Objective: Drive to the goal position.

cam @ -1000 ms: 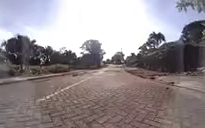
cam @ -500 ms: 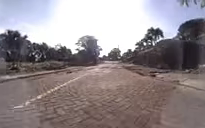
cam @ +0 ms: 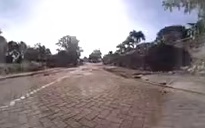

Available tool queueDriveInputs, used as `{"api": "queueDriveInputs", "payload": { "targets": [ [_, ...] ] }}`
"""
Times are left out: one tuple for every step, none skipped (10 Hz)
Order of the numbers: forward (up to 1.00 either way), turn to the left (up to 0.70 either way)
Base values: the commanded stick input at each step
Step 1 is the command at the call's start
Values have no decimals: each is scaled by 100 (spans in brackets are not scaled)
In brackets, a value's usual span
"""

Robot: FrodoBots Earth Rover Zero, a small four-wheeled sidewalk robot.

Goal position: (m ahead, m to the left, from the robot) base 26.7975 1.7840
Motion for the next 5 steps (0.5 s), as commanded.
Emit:
{"api": "queueDriveInputs", "payload": {
  "targets": [
    [100,0],
    [100,0],
    [100,0],
    [100,0],
    [100,0]
  ]
}}
